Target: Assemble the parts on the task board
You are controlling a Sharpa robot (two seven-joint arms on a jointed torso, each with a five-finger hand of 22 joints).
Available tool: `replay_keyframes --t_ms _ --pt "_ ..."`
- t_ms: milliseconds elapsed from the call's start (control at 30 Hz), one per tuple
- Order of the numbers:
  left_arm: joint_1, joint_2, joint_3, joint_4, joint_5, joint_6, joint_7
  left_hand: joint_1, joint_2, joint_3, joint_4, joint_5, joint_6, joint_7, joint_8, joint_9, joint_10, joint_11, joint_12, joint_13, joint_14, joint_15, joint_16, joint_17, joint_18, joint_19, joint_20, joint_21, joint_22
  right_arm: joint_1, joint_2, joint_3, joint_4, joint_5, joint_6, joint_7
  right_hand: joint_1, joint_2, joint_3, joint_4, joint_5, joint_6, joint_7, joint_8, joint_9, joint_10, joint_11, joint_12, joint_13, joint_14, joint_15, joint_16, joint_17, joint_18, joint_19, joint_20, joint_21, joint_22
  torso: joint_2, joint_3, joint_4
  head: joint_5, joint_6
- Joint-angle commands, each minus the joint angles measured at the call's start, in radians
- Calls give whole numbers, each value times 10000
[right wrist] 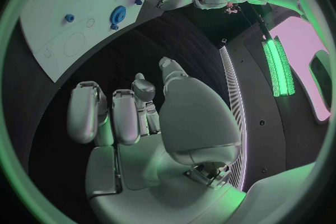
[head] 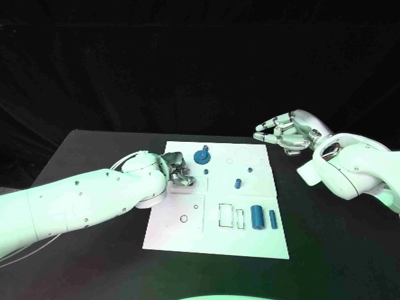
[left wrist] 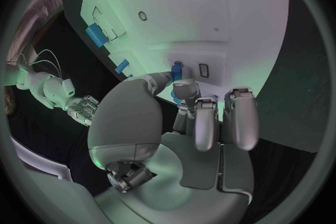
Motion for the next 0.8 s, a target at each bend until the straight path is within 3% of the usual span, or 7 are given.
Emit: replay_keyframes --t_ms 33,800 --pt "-59 -6 -48 -7 75 368 -206 45 18 1897 -1823 37 169 -174 35 19 80 1 56 7 945 -76 49 2346 -64 47 7 42 459 -8 7 0 -5 -91 143 52 -125 16 -23 13 37 60 40 55 -9 -28 -19 14 3 254 -48 -44 5 116 -40 0 -42 817 4 -4 4 9 11" --pt "-55 -10 -49 -32 184 789 -231 47 2 1923 -1833 38 178 -177 41 17 93 -2 69 13 944 -80 46 2343 -67 55 5 48 473 -8 27 -1 -37 -89 165 54 -137 19 -36 25 44 61 38 60 -9 -24 -20 20 6 254 -49 -49 1 118 -45 -1 -55 810 3 0 -6 19 -26"
